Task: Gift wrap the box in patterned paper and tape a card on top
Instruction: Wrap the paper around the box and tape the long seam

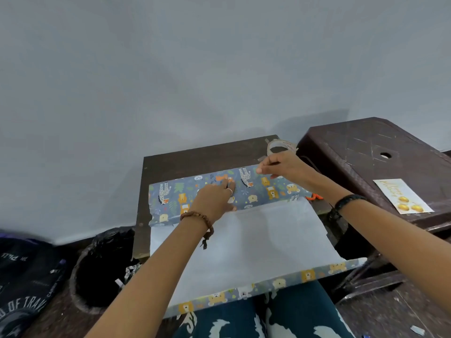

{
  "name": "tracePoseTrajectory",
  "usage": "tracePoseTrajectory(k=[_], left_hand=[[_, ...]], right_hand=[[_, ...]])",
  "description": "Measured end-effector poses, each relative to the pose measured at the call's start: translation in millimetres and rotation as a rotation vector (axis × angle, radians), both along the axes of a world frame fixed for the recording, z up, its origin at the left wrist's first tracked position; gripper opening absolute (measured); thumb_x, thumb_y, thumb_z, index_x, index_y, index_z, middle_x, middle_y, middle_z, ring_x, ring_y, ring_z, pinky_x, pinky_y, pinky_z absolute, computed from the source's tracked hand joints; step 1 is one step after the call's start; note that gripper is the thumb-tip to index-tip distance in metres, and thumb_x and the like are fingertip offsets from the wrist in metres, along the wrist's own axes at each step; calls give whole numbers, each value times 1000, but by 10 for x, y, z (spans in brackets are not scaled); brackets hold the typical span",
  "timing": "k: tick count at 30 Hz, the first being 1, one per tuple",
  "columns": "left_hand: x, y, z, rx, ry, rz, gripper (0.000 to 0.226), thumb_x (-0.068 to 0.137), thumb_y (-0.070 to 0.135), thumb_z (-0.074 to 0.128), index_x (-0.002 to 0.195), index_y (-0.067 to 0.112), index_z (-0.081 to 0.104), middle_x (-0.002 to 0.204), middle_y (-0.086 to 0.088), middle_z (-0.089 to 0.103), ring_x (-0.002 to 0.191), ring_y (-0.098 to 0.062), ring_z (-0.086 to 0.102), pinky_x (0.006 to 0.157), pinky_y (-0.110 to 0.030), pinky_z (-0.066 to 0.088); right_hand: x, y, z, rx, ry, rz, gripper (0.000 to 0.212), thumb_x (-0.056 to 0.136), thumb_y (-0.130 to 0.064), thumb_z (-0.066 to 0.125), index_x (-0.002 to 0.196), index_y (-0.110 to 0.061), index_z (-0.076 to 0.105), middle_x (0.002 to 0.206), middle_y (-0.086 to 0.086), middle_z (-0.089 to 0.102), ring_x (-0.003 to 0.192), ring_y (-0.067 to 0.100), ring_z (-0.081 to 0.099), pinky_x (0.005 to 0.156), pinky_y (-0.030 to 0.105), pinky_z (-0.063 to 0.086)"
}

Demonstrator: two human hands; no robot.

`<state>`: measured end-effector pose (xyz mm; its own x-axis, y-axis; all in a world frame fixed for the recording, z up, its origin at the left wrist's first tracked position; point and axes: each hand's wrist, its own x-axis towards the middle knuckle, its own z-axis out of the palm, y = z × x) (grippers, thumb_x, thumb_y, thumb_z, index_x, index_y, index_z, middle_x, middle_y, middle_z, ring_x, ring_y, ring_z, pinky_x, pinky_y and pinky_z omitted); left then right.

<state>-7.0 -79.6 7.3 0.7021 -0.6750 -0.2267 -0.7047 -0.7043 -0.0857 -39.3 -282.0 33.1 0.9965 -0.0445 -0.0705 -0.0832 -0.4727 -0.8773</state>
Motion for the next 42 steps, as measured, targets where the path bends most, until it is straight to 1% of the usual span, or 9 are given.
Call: tracePoseTrajectory(k=[2,5,9,14,25,30,35,39,42], left_hand=[[-24,-18,-35,3,-37,25,66,96,35,44,147,9,12,155,-9,14,126,-32,42,98,-39,41],[-97,-18,-83,-24,-97,46,63,97,31,43,147,7,12,154,-12,17,121,-31,45,92,-39,46],[-189,30,-129,-46,-168,31,62,99,30,40,148,8,8,155,-11,13,129,-31,37,92,-37,46],[-199,59,-151,-63,-200,20,60,99,29,38,148,9,9,155,-11,14,135,-30,30,95,-37,45],[-172,159,-141,-139,-241,-2,58,98,39,36,148,18,15,155,-1,19,132,-24,38,80,-33,50],[-174,167,-114,-154,-249,4,55,97,40,39,145,19,22,151,1,28,114,-23,53,73,-31,48],[-144,170,-127,-195,-237,16,49,94,42,47,135,18,34,139,0,41,100,-24,57,66,-32,45],[-182,136,-193,-223,-153,66,72,82,52,59,139,19,30,144,3,35,116,-22,49,70,-33,44],[-276,86,-281,-325,-158,151,77,81,56,58,142,20,29,148,3,32,129,-21,38,84,-36,46]], right_hand=[[-129,7,-18,-14,-16,-7,24,81,-21,70,89,1,69,79,-10,67,73,0,60,71,15,49],[-290,97,-74,-22,-50,-9,12,82,-15,70,84,-3,69,77,-7,66,69,-3,60,70,12,46],[-351,278,-277,-150,-81,16,10,78,-16,73,80,-7,68,90,5,66,89,19,61,81,25,46],[-378,426,-430,-348,-187,244,9,83,-17,69,82,-8,67,97,9,61,91,22,57,80,33,45],[-412,499,-702,-537,-448,106,3,81,-13,70,81,-10,70,96,3,60,91,15,54,75,9,36],[-379,540,-829,-623,-555,40,2,81,-11,69,81,-9,70,92,4,60,85,20,57,73,37,49],[-392,584,-896,-909,-757,-17,14,86,-19,57,78,-8,61,89,7,61,75,25,56,68,31,39],[-381,593,-937,-1053,-888,-31,11,86,-14,59,77,-7,59,85,8,62,69,26,56,62,34,43],[-388,575,-959,-1056,-925,-3,10,87,-14,59,79,-8,58,87,8,63,70,25,56,64,33,41]])
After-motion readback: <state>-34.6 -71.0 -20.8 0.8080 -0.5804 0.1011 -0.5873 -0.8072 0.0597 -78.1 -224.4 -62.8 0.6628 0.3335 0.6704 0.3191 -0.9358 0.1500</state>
